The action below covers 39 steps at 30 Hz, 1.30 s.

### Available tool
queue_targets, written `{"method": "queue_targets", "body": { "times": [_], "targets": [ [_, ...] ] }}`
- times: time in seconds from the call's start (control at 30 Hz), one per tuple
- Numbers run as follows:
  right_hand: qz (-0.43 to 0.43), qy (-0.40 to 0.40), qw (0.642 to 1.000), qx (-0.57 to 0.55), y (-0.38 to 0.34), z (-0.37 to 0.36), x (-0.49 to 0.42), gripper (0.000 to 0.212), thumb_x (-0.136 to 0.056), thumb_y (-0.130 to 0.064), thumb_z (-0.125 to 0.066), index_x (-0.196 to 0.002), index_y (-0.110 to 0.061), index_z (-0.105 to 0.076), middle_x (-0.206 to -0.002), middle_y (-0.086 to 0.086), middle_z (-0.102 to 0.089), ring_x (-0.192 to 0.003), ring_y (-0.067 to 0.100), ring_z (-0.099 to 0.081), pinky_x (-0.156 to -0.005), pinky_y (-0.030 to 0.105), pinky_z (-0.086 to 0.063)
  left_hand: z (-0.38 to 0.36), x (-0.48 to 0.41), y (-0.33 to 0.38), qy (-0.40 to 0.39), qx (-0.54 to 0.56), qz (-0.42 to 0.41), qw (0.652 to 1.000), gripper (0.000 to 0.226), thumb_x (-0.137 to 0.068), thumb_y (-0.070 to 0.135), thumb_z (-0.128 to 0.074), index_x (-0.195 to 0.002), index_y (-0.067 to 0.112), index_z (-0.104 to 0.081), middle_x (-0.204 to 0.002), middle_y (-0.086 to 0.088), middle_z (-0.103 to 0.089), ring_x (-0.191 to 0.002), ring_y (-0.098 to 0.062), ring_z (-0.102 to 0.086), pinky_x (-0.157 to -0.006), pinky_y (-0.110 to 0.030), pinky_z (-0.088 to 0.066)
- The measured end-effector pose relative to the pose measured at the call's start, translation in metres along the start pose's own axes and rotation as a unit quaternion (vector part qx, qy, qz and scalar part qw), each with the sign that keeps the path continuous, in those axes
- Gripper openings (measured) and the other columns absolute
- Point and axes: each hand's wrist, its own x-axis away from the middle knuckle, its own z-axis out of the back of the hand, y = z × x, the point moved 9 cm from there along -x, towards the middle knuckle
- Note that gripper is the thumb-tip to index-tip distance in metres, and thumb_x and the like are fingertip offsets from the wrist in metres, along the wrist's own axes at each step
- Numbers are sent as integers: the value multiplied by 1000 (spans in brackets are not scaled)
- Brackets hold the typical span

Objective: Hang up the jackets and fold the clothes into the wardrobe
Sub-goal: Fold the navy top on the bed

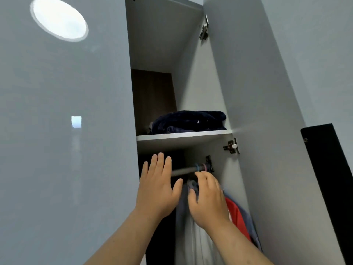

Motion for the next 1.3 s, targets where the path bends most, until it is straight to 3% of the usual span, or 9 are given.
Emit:
{"method": "queue_targets", "body": {
  "times": [0.33, 0.43, 0.57, 0.73, 0.83, 0.9, 1.03, 1.23, 1.3],
  "targets": [
    [107, -61, 992, -39, -64, 66, 155, 50, -90, -26, -52, -140, -24, -44, -141, -8, -46, -133, 6, -39, -112, 22, -31, -6, 175, -30, -74, -31, 47, 996, 81, -90, 63, -14, -152, 19, 12, -159, 2, 23, -147, -14, 24, -119, -36, 16],
    [190, -19, 981, -41, -88, 128, 191, 45, -87, -34, -49, -131, -28, -47, -128, -15, -50, -119, -2, -45, -103, 12, -35, -5, 193, -21, -78, -39, 46, 995, 82, -91, 62, -22, -154, 18, 6, -161, -1, 14, -148, -14, 20, -119, -36, 16],
    [206, 87, 975, 20, -80, 211, 189, 45, -85, -30, -51, -128, -18, -51, -127, -4, -53, -115, 10, -50, -102, 21, -41, 10, 191, 1, -69, -29, 38, 996, 84, -90, 65, -24, -154, 18, 1, -162, -1, 8, -149, -14, 17, -119, -35, 14],
    [134, 154, 965, 164, -50, 260, 171, 57, -79, -21, -60, -134, -7, -53, -146, 18, -45, -136, 35, -39, -111, 55, -34, 46, 178, 39, -45, -6, 23, 999, 84, -89, 65, -28, -154, 18, -3, -162, 0, 4, -150, -16, 9, -119, -31, 16],
    [19, 84, 985, 150, -14, 251, 161, 77, -91, -23, -55, -156, -16, -15, -165, 10, -8, -152, 26, -8, -122, 45, -13, 62, 169, 49, -35, 5, 13, 999, 83, -89, 66, -24, -153, 18, -3, -162, -1, 1, -151, -18, 5, -120, -33, 13],
    [-64, 8, 997, 39, 10, 238, 163, 79, -98, -32, -49, -157, -26, 3, -165, -3, -5, -151, 17, -10, -121, 35, -15, 76, 165, 56, -21, 3, 10, 1000, 84, -88, 67, -21, -153, 18, 0, -162, 0, 6, -150, -15, 12, -120, -33, 14],
    [-141, 3, 983, -120, 25, 225, 171, 57, -104, -30, -39, -156, -23, -17, -159, -3, -31, -143, 15, -33, -117, 33, -30, 95, 162, 61, -10, 13, 8, 1000, 83, -86, 68, -16, -151, 21, 6, -160, 4, 12, -147, -11, 21, -120, -36, 12],
    [-152, 18, 981, -117, 17, 196, 177, 49, -103, -39, -39, -150, -25, -30, -145, -7, -47, -131, 13, -47, -104, 26, -40, 96, 175, 36, -42, 5, 34, 999, 83, -81, 69, -3, -147, 24, 20, -156, 5, 26, -144, -13, 28, -117, -35, 17],
    [-137, 9, 983, -119, 7, 178, 176, 49, -101, -44, -43, -147, -32, -31, -135, -20, -49, -116, -5, -51, -93, 12, -42, 89, 181, 25, -60, -1, 46, 997, 84, -79, 71, 1, -145, 25, 24, -155, 4, 31, -143, -13, 31, -118, -36, 18]
  ]
}}
